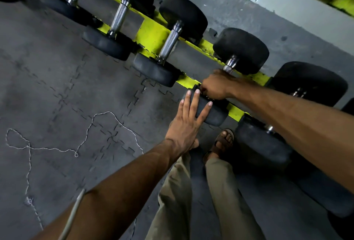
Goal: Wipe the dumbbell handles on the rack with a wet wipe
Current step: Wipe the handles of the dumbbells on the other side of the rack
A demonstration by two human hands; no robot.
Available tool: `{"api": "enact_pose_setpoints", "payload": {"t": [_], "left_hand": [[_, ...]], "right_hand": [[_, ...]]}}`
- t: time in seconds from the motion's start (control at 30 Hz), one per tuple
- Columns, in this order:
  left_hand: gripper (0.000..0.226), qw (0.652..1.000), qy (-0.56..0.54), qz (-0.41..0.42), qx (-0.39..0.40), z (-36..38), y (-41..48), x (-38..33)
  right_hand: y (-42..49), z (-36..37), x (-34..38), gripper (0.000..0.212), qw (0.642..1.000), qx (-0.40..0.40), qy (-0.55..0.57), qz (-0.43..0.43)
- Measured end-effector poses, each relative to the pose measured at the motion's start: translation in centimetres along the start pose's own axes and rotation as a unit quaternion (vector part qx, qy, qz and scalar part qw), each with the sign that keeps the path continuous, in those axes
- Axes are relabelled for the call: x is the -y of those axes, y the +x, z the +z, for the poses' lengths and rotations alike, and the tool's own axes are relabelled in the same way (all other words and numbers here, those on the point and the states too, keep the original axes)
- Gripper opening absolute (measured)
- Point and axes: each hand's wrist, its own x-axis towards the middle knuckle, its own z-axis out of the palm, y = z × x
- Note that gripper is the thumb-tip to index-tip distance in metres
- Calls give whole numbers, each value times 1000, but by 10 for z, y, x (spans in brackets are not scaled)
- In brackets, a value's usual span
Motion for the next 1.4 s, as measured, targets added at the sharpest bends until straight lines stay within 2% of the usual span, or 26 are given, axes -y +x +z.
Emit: {"api": "enact_pose_setpoints", "payload": {"t": [0.07, 0.13, 0.23, 0.37, 0.47, 0.6, 0.73, 0.8, 0.9, 1.0, 1.07, 1.23, 1.37, 1.4], "left_hand": [[145, 1000, 1, 0, -1, 1, 1, 0], [144, 1000, 3, 0, -2, 2, 1, 2], [145, 1000, -2, 1, 5, 3, 0, 2], [146, 1000, 2, 3, 9, -1, 1, 2], [147, 1000, 2, 0, 9, -1, 1, 3], [147, 1000, 3, -1, 9, 0, 1, 1], [147, 1000, 0, 5, 17, 2, 1, 4], [146, 1000, -1, 2, 15, 1, -1, 5], [146, 1000, -6, 2, 14, -1, 1, 3], [150, 1000, -7, 0, 15, -2, 2, 3], [151, 1000, -8, -1, 14, -1, 1, 4], [147, 1000, -3, -2, 13, -2, 0, 3], [147, 1000, -1, -2, 8, -3, 0, 2], [148, 1000, -1, -1, 7, -3, 0, 3]], "right_hand": [[-4, 1, -13, 26, 999, -44, -29, -1], [-3, 5, -13, 22, 994, -73, -75, 34], [3, 6, 7, 31, 997, -1, -38, 68], [24, -13, 13, 28, 989, 124, 23, 71], [30, -16, 13, 22, 987, 145, 15, 70], [0, -11, 9, 26, 998, 38, -47, 16], [-13, 2, 3, 19, 997, -72, -11, -18], [-16, 11, 8, 18, 995, -102, 17, -9], [-27, 19, 17, 16, 980, -164, 90, 65], [-34, 37, 21, 3, 949, -219, 193, 117], [-38, 50, 24, 8, 913, -238, 289, 163], [-41, 72, 39, 15, 771, -283, 462, 333], [-37, 78, 39, 11, 690, -273, 543, 394], [-34, 79, 36, 8, 657, -274, 577, 400]]}}
